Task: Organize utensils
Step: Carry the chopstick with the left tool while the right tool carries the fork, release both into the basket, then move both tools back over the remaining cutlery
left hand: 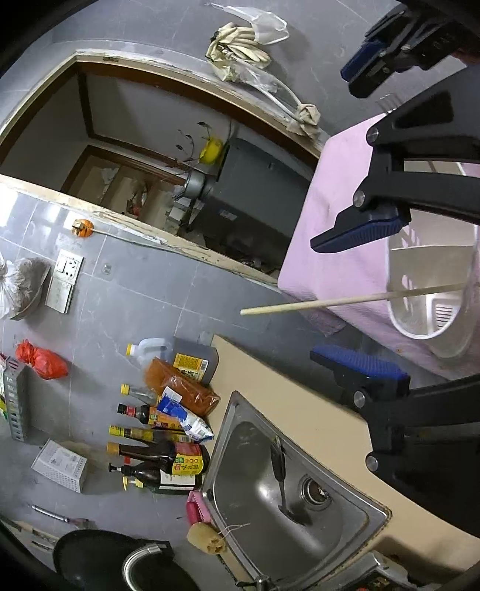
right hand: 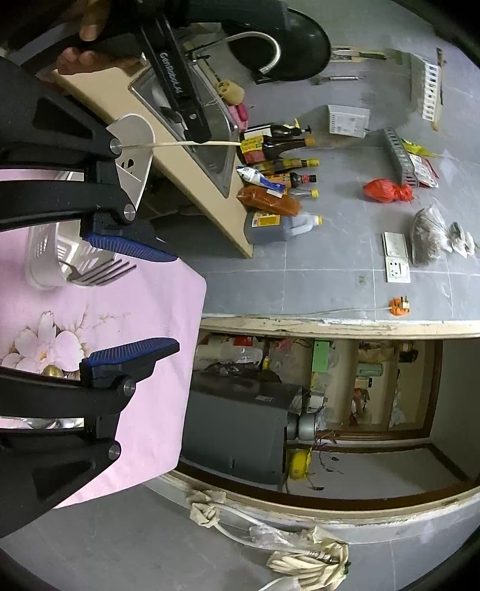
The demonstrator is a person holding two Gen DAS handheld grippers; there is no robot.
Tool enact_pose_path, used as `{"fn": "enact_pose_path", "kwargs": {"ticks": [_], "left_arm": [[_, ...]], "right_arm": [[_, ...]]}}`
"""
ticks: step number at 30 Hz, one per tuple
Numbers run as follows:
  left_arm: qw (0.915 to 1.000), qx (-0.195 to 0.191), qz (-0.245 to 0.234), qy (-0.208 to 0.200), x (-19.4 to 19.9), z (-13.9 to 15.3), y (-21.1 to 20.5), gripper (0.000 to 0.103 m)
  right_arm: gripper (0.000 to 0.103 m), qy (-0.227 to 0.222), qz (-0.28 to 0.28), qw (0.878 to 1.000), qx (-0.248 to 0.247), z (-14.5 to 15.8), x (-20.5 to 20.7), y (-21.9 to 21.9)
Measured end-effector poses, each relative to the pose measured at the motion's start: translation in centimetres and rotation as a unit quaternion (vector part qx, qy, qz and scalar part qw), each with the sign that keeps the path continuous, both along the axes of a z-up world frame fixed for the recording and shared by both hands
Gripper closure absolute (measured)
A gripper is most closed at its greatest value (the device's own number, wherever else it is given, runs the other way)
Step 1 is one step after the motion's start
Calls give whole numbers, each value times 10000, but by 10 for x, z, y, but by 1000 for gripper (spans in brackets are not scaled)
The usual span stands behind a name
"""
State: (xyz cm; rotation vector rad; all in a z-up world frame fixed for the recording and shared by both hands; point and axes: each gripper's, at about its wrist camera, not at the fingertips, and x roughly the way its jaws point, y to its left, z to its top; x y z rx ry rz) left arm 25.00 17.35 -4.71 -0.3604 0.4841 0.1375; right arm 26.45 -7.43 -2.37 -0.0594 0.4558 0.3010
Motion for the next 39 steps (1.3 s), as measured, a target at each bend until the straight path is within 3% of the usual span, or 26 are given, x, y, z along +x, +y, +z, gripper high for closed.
{"fn": "enact_pose_path", "kwargs": {"ticks": [3,5,9,11,17,22,28,39], "left_arm": [[10000,52,-13,-15,-5,4,-5,45],[9999,76,8,-76,-10,8,-9,38],[9995,216,53,-238,-20,19,-24,24],[9989,336,46,-310,-25,27,-35,17],[9962,629,-21,-597,-37,44,-69,6],[9939,776,-173,-761,-44,57,-104,4],[9899,990,-339,-953,-50,61,-148,3],[9888,1048,-641,-847,-46,38,-222,3]], "right_arm": [[59,-19,-52,9999,91,4,-4,-10],[49,-76,-97,9998,148,8,-8,-18],[40,-261,-240,9990,276,19,-17,-41],[30,-337,-325,9983,361,25,-21,-53],[11,-524,-606,9952,566,38,-34,-97],[5,-635,-840,9925,626,42,-41,-137],[4,-640,-1165,9894,589,38,-44,-184],[4,-277,-1464,9876,504,6,-38,-256]]}}
